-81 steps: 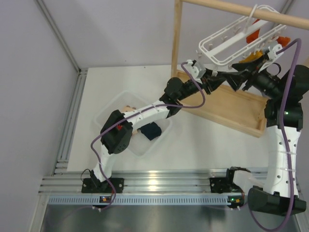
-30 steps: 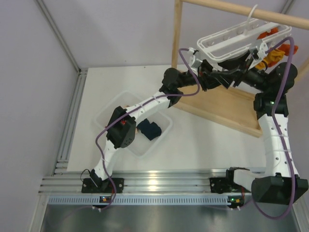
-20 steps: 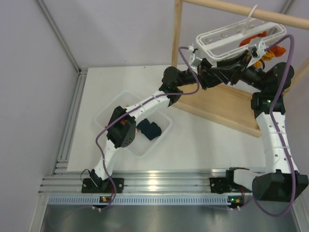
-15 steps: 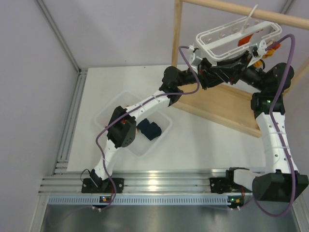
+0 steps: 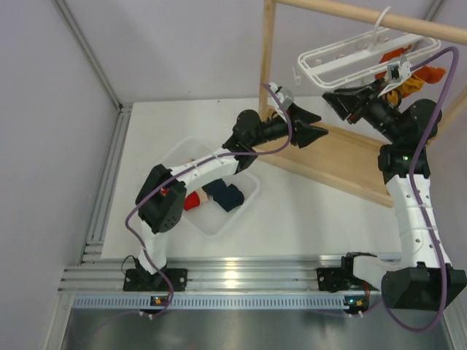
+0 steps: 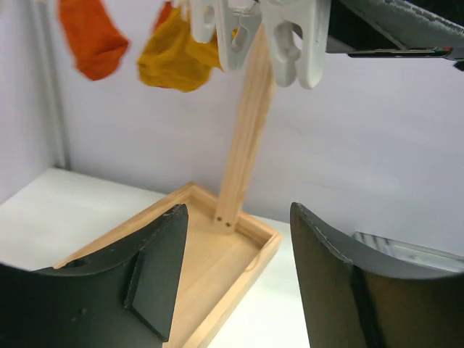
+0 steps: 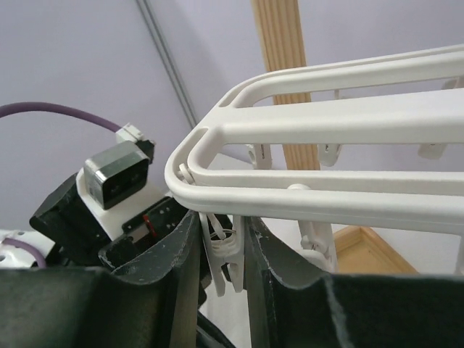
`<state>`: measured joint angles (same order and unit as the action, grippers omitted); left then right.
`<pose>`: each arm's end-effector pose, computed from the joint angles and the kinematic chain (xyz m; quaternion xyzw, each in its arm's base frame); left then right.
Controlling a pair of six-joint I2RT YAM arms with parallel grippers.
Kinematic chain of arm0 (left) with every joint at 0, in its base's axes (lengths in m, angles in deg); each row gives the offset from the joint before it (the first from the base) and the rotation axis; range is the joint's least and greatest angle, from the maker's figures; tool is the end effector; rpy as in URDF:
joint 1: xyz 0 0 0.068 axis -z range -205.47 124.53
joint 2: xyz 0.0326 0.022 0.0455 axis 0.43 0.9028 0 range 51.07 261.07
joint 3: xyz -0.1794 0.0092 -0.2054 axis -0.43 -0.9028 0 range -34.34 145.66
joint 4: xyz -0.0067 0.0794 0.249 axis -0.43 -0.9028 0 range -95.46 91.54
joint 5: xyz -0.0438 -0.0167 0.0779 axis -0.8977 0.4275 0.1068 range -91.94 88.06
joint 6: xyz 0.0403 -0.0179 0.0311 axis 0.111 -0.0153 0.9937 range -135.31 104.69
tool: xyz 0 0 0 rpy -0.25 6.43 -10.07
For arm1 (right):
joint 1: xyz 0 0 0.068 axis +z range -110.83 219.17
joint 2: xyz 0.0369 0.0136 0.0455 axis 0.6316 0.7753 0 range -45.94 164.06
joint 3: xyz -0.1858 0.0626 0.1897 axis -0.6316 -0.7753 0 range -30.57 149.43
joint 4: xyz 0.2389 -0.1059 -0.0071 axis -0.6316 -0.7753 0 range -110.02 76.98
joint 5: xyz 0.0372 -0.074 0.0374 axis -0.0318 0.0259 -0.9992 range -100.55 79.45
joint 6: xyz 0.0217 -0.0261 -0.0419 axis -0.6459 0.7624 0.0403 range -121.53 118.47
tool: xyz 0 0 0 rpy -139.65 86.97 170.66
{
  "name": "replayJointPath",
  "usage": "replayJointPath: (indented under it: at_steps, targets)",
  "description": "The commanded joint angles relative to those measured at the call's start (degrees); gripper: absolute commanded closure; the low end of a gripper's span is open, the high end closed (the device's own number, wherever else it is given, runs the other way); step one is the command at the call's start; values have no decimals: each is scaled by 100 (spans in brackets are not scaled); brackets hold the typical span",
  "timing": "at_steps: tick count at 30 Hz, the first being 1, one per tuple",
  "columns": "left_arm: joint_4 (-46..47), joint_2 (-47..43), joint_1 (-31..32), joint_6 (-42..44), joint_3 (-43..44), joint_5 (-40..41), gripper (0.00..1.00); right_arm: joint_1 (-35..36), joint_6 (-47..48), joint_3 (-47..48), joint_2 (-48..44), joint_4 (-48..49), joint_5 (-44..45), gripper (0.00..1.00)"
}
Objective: Clip the socks to the hanger
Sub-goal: Open the clamp at the hanger.
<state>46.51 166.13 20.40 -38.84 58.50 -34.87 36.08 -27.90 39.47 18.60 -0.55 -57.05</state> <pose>0.3182 -0.3560 0.3557 0.3344 0.4753 -0.5836 0.5672 0.2394 0.0129 0.4654 -0.1714 0.6037 0.3773 0.6811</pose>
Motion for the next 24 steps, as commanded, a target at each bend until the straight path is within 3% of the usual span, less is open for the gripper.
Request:
replayJointPath:
  at_steps: [1,5,8,12,15,17,19,21,24]
  targets:
    - [-321,-1020,-227,595,-405,524,36,63,-500,71,-204,-104,922,100]
    - [-1137,-1678,-595,621,-1109,533,38,72,-1106,-25,-283,-297,1389,100]
    - [-1814,-2170,-885,1095,-1452,428,40,72,-1388,10,-318,-534,1661,100]
    - [-3430,-2664,-1395,1474,-1619,428,41,72,-1809,10,-371,-912,2100,100]
    - [-3084,-2998,-1633,1220,-1882,-151,43,89,-2266,-122,-397,-896,2006,100]
    - [-2057,-3008,-1564,729,-1998,-669,42,125,-2513,-359,-406,-492,1891,100]
    - [-1764,-2798,-1406,272,-1518,-698,42,195,-2575,-438,-363,-325,1794,100]
    - [-1851,-2402,-1081,252,-1094,-321,43,230,-2610,-404,-292,-263,1802,100]
    - [-1983,-2042,-440,1293,-514,1066,43,265,-2487,-263,-292,-271,1960,100]
